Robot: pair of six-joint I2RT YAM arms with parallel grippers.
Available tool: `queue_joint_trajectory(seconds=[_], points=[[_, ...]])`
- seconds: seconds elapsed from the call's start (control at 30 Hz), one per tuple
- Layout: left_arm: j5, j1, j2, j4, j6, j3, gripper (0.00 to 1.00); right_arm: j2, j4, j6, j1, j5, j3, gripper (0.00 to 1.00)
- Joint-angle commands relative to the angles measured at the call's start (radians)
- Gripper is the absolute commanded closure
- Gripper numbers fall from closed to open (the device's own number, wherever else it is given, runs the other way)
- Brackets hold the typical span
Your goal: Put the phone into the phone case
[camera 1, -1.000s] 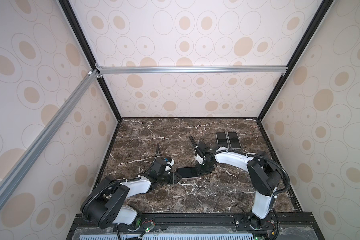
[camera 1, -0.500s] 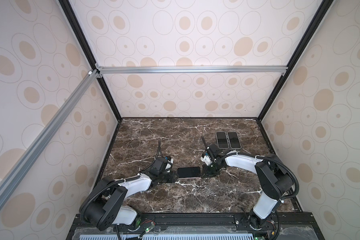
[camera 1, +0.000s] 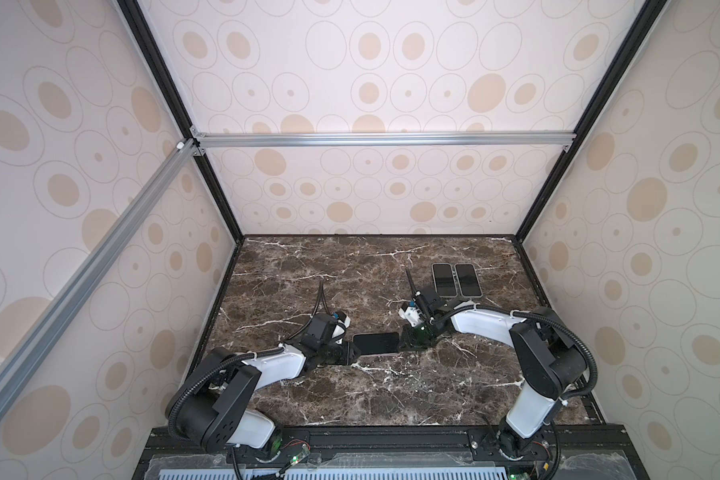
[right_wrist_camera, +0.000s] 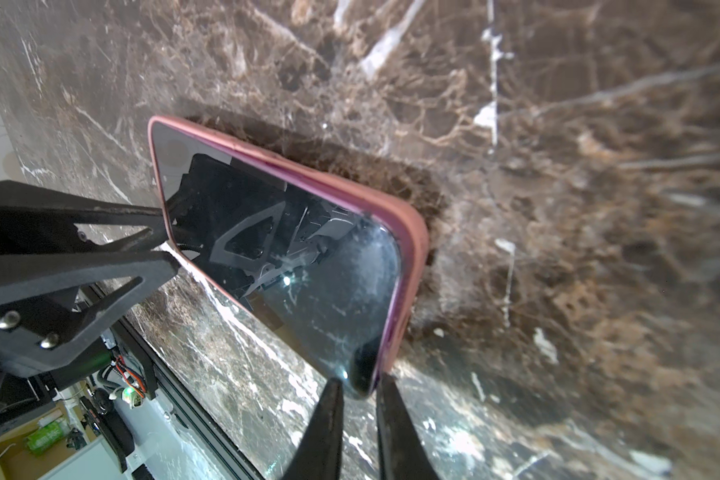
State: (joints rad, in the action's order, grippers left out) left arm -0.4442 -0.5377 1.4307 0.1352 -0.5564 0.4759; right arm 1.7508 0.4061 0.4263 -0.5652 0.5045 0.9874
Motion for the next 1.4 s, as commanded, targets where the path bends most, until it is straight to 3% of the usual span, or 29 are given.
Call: queue_joint_trajectory(seconds=[0.0, 0.6, 0.87, 1.2, 1.37], points=[[-0.021, 0.0, 0.017, 0.007, -0.004, 0.014, 0.69, 0.024, -0.025, 0.01, 0.004, 0.029, -0.012, 0.82], [-0.089, -0.001, 0.057, 0.053, -0.022, -0.01, 0.73, 0.11, -0.09, 0.039, -0.001, 0.059, -0.02, 0.87], [-0.121, 0.0, 0.078, 0.077, -0.028, -0.022, 0.74, 0.181, -0.134, 0.067, -0.054, 0.053, 0.004, 0.89], [-0.12, 0.0, 0.074, 0.073, -0.026, -0.042, 0.75, 0.274, -0.116, 0.09, -0.112, -0.102, 0.039, 0.9], [-0.12, -0.001, 0.068, 0.079, -0.031, -0.052, 0.75, 0.338, -0.159, 0.112, -0.138, -0.122, 0.043, 0.91]])
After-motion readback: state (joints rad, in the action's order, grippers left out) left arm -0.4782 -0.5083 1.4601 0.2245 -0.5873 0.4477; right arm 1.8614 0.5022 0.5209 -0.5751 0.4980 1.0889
